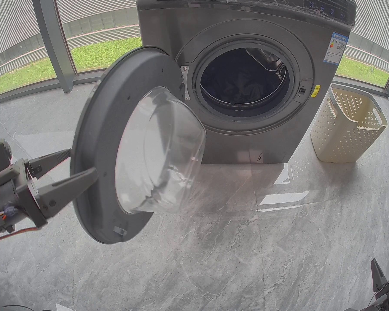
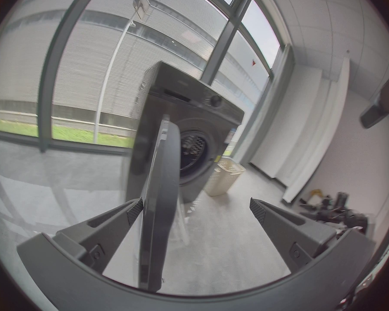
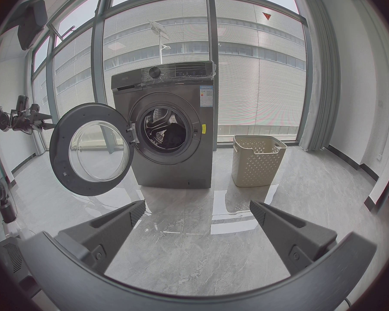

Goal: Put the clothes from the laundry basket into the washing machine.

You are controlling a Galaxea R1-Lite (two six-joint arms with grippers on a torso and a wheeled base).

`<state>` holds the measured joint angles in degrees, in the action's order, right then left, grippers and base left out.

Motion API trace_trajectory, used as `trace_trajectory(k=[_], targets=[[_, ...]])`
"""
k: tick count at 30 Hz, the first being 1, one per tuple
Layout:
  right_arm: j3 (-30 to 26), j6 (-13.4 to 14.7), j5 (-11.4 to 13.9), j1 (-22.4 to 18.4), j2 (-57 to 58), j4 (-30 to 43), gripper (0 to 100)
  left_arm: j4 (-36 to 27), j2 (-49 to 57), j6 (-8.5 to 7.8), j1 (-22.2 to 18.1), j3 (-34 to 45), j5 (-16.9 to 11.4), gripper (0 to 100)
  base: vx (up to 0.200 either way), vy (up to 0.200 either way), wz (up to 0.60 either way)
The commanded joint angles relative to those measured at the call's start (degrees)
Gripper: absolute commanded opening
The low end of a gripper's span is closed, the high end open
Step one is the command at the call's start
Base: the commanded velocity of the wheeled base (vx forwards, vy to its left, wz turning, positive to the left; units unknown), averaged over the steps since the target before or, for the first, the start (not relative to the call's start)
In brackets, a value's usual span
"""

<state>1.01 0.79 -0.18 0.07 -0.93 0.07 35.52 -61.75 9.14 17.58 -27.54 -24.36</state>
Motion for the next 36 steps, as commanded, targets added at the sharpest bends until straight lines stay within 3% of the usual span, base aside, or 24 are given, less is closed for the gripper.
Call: trace_trajectory(k=[1, 5, 8, 11, 12, 14, 16, 18, 25, 26, 29, 30, 36], targets=[[-0.9, 0.0, 0.0, 0.0, 0.9, 0.0, 100, -2.8, 4.9, 3.07, 5.7, -0.4, 0.6, 100, 0.0, 0.0, 0.0], [-0.9, 0.0, 0.0, 0.0, 0.9, 0.0, 100, -3.4, 4.0, 3.25, 2.8, -1.9, 0.7, 100, 0.0, 0.0, 0.0], [-0.9, 0.0, 0.0, 0.0, 0.9, 0.0, 100, -2.9, 0.7, 2.9, -2.8, -3.4, 0.8, 100, 0.0, 0.0, 0.0], [-0.9, 0.0, 0.0, 0.0, 0.9, 0.0, 100, -2.7, -1.7, 1.84, -4.8, -4.1, 1.3, 100, 0.0, 0.0, 0.0], [-0.9, 0.0, 0.0, 0.0, 0.9, 0.0, 100, -2.7, -3.9, 0.0, -5.0, -4.6, 2.7, 100, 0.0, 0.0, 0.0], [-0.9, 0.0, 0.0, 0.0, 0.9, 0.0, 100, -2.6, -5.5, -1.14, -4.8, -4.9, 3.7, 100, 0.0, 0.0, 0.0], [-0.9, 0.0, -0.1, 0.0, 0.9, 0.0, 100, -2.6, -9.2, -3.52, -3.9, -5.8, 5.4, 100, 0.0, 0.0, 0.0], [-0.9, 0.0, 0.0, 0.0, 0.9, 0.0, 100, -2.5, -11.2, -4.05, -1.8, -6.7, 5.5, 100, 0.0, 0.0, 0.0], [-0.9, 0.0, 0.0, 0.0, 0.9, 0.0, 100, -2.6, -17.0, -3.78, 5.4, -12.0, 7.5, 100, 0.0, 0.0, 0.0], [-0.9, 0.0, 0.0, 0.0, 0.9, 0.0, 100, -2.5, -19.5, -3.78, 8.2, -14.0, 9.7, 100, 0.0, 0.0, 0.0], [-0.9, 0.0, 0.0, 0.0, 0.9, 0.0, 100, -2.5, -19.9, -3.78, 8.5, -14.3, 9.9, 100, 0.0, 0.0, 0.0], [-0.9, 0.0, -0.1, 0.0, 0.9, 0.0, 100, -1.2, -24.1, -3.52, 12.4, -18.1, 11.4, 100, 0.0, 0.0, 0.0], [-0.9, 0.0, 0.0, 0.0, 0.9, 0.0, 100, 3.3, -33.1, -2.64, 16.4, -26.4, 15.1, 100, 0.0, 0.0, 0.0]])
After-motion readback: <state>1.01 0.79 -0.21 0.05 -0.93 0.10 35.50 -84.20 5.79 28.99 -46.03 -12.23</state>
